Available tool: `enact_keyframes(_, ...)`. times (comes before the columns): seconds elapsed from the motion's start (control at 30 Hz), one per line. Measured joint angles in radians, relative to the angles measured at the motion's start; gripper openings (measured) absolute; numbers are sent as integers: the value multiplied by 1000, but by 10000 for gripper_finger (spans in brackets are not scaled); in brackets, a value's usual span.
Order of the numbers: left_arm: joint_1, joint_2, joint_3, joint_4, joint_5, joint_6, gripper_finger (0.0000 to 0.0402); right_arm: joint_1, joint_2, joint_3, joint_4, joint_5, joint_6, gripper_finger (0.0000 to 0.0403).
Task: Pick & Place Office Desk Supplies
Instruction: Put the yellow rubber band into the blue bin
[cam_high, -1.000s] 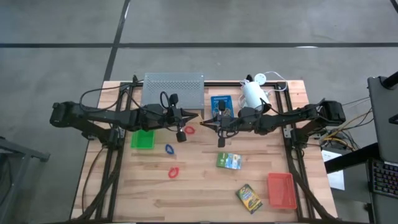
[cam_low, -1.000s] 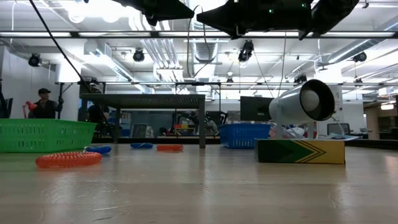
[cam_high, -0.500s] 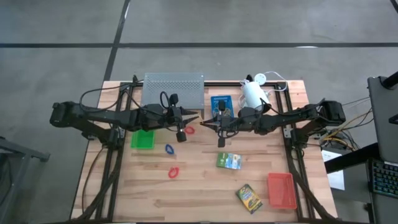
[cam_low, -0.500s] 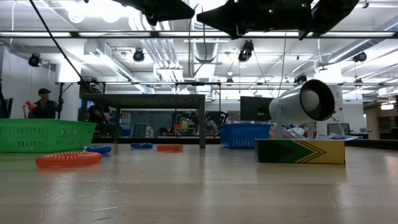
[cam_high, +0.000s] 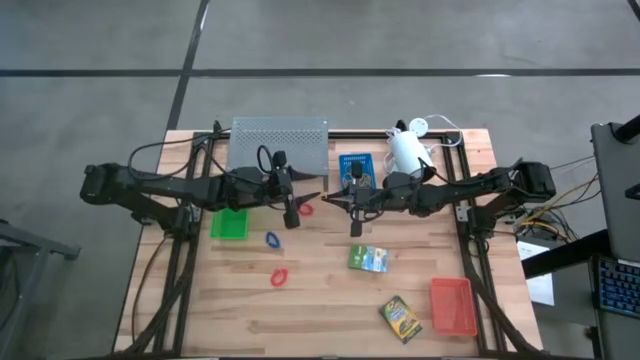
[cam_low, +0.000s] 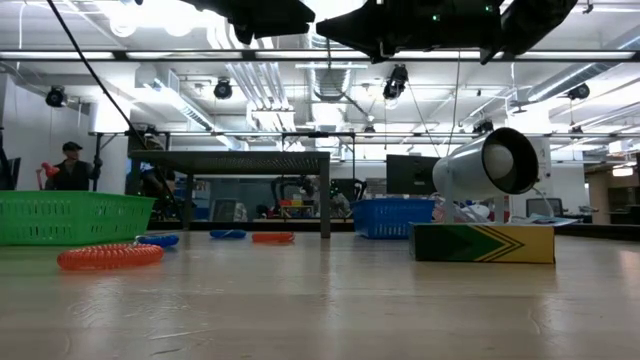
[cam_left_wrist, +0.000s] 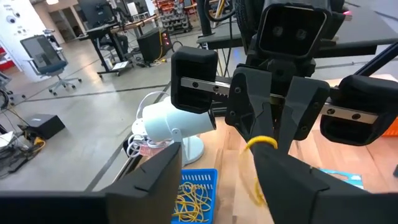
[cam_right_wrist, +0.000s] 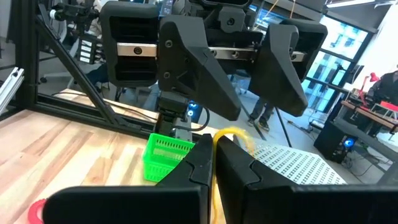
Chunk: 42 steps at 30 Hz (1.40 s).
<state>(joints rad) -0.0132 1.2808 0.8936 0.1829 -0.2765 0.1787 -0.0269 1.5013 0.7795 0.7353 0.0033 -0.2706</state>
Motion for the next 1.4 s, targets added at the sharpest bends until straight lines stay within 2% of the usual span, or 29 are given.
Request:
enact_keyframes(0.33,0,0,0,0,0,0,268,0,0,0,0,0,-3,8)
enact_keyframes(0.6,0,0,0,-1,0,-1,275,0,0,0,-7,8,20,8)
enact_keyframes(0.9,1,0,0,-3,-3,4,264,0,-83,-1,-173,250,85,8)
enact_keyframes(1.27,1,0,0,-3,-3,5,264,0,-284,-1,-413,389,196,8)
enact_keyframes(1.4,1,0,0,-2,-3,4,260,0,-333,-1,-464,390,228,8)
